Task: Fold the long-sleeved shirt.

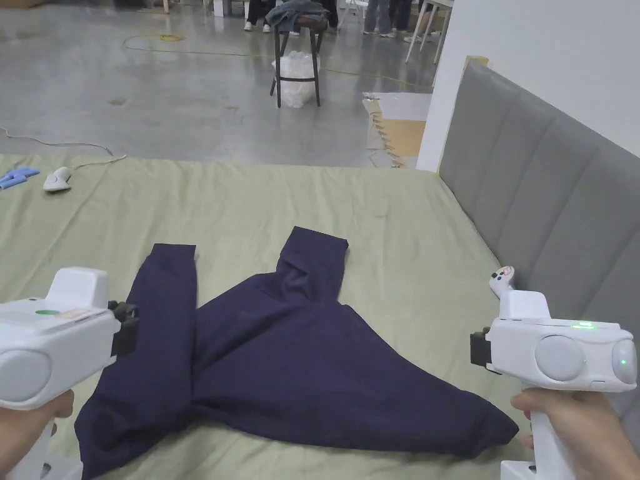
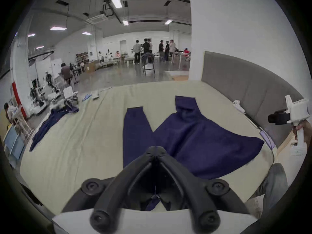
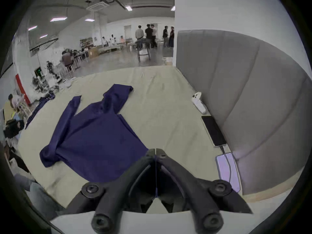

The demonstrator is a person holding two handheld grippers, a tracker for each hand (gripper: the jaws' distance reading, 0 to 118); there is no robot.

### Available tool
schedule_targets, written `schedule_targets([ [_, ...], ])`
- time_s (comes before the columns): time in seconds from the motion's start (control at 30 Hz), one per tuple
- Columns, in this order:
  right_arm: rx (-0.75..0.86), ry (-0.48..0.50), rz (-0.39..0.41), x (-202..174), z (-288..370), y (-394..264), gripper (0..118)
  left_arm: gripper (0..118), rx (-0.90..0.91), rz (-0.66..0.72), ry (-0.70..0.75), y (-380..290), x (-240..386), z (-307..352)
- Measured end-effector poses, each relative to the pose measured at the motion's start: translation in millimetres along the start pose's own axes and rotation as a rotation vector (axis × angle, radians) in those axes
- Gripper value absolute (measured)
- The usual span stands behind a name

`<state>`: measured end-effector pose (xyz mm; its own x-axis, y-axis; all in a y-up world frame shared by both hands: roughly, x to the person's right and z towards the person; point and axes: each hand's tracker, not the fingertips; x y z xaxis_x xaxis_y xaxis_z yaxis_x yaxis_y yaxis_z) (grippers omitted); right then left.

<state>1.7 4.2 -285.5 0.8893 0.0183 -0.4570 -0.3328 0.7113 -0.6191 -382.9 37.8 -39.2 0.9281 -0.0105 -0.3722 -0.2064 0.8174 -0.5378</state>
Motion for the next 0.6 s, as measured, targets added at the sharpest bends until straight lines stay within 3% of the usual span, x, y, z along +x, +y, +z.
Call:
schedule_targets([
  [0.07,-0.006,0.03,-0.048,-3.2,-1.1,-5.1,0,4,0.0,0.007,-0.02,5.7,3.9,-6.5],
  [0.13,-0.025,0.026,-0.07,24.0,-11.8,-5.3,1,4,-0.001,0.001,-0.036,16.9,9.8,-19.8],
  [0.17,-0.041,0.005,-0.083,26.3,-18.8,-9.4,11,4,-0.004,-0.004,-0.046,21.2,11.5,-27.1],
  [0.2,-0.071,-0.024,-0.096,29.7,-29.3,-15.1,36,4,-0.009,0.0,-0.068,26.9,12.7,-37.0],
  [0.23,-0.109,-0.058,-0.093,40.9,-35.0,-14.1,74,4,-0.017,0.008,-0.089,33.8,13.8,-50.3],
  [0.27,-0.129,-0.086,-0.099,43.5,-45.2,-18.6,94,4,-0.026,0.013,-0.111,39.7,14.3,-63.6],
  [0.3,-0.152,-0.115,-0.112,46.7,-57.8,-24.4,103,4,-0.041,0.028,-0.133,45.8,14.9,-79.9],
  [0.43,-0.254,-0.136,-0.172,55.0,-95.3,-42.4,88,4,-0.102,0.009,-0.146,67.3,28.6,-145.5],
  [0.57,-0.348,-0.133,-0.194,47.8,-128.1,-59.0,87,4,-0.178,-0.006,-0.166,83.3,42.0,-214.1],
  [0.6,-0.363,-0.122,-0.197,48.3,-138.1,-63.2,82,4,-0.195,-0.021,-0.163,86.0,45.1,-233.3],
])
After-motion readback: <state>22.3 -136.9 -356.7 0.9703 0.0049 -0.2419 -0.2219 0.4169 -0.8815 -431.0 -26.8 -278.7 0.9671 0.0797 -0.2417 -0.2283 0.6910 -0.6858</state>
